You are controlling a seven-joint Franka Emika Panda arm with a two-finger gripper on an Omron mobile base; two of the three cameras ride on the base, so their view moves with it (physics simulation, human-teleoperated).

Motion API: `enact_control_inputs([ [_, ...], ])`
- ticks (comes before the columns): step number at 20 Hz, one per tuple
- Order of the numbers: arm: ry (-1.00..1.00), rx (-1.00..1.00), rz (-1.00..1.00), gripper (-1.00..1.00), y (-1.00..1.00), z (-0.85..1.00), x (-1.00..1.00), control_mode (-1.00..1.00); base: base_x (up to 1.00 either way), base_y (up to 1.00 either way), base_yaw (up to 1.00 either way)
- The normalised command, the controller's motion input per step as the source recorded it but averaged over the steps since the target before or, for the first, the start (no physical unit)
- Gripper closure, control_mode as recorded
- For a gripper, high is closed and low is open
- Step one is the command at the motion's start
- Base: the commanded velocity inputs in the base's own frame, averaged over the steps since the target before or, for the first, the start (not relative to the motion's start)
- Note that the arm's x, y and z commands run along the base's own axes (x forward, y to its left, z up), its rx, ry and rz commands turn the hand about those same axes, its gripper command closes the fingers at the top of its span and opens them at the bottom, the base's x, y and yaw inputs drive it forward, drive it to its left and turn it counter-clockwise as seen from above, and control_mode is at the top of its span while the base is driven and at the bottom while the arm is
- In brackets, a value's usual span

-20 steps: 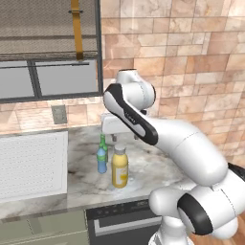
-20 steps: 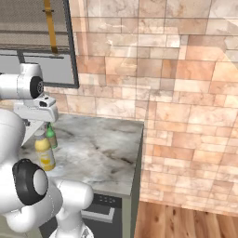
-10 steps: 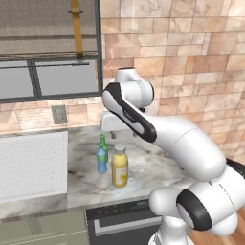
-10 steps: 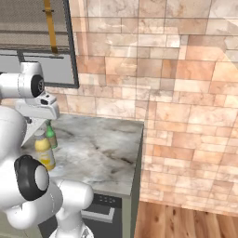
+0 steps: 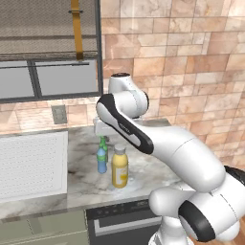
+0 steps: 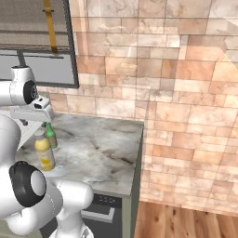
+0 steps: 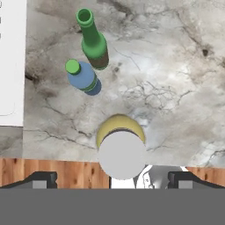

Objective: Place the drinks on the dining counter in a tight cluster.

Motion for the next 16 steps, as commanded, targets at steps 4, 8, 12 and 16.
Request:
enact_control_inputs([
  [4,0.03,0.00,0.00,-1.00,0.00,0.00,0.02,-1.00,0.00,0.00,0.00],
  [8,0.00,0.00,0.00,-1.00,0.00,0.00,0.00,-1.00,0.00,0.00,0.00],
  [12,0.00,0.00,0.00,-1.00,0.00,-0.11,0.00,-1.00,0.00,0.00,0.00],
  [16,0.00,-0.01,0.00,-1.00,0.00,-0.19,0.00,-1.00,0.00,0.00,0.00],
])
